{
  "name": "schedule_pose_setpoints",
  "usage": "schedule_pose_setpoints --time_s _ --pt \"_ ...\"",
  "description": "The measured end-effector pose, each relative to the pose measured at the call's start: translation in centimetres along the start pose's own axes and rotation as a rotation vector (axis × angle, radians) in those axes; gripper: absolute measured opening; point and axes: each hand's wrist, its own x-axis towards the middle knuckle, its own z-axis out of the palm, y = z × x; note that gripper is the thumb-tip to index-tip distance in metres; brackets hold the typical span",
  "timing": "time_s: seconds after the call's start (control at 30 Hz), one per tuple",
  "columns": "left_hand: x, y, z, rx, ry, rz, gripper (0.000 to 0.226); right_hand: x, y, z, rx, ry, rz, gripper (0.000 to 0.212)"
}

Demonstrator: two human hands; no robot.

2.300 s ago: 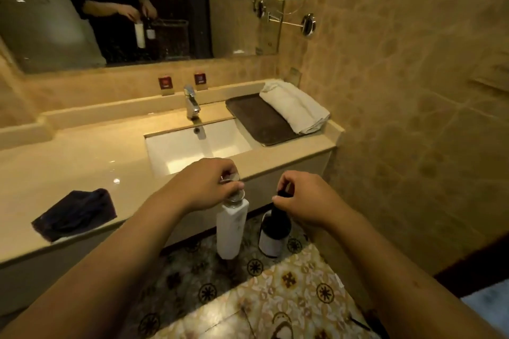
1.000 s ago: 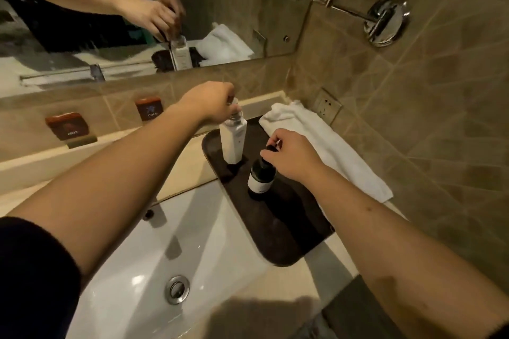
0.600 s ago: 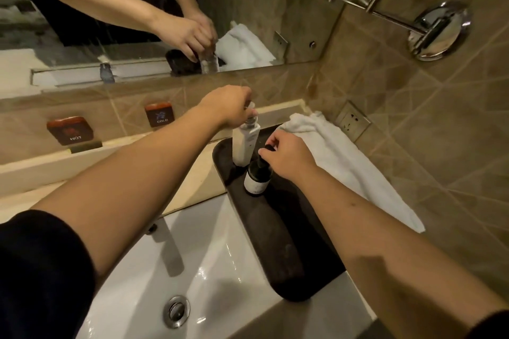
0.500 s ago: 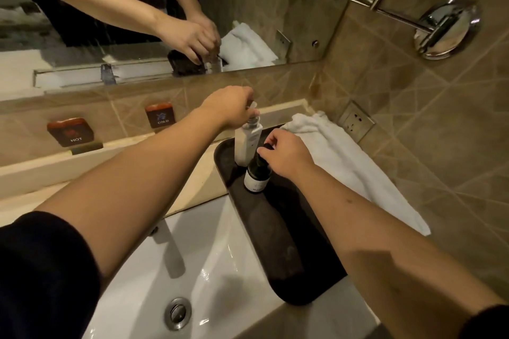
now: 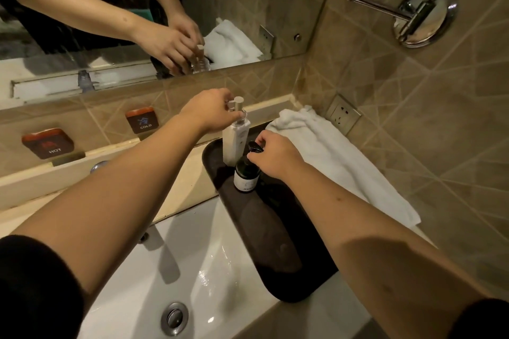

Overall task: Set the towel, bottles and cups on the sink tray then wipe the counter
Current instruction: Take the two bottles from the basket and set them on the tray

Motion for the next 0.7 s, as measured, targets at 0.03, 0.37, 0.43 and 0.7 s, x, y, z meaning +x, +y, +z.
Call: schedule_pose_setpoints --time_s 0.03,0.37,0.43,0.7 --pt "-0.6 -0.2 -0.2 0.007 -0.002 -0.016 0.055 -0.4 0.2 -0.2 0.011 -0.002 0.005 0.021" --pt "-12.8 3.1 -1.3 0.099 -0.093 -0.044 0.034 -9.5 3.3 -4.2 -0.019 0.031 -0.008 0.015" --pt "-15.8 6.3 -1.1 0.090 -0.126 0.030 0.026 -13.2 4.6 -5.3 -0.015 0.061 -0.005 0.015" --pt "-28.3 23.5 2.8 0.120 -0.316 0.462 0.030 -34.5 13.3 -9.3 -0.024 0.153 0.140 0.018"
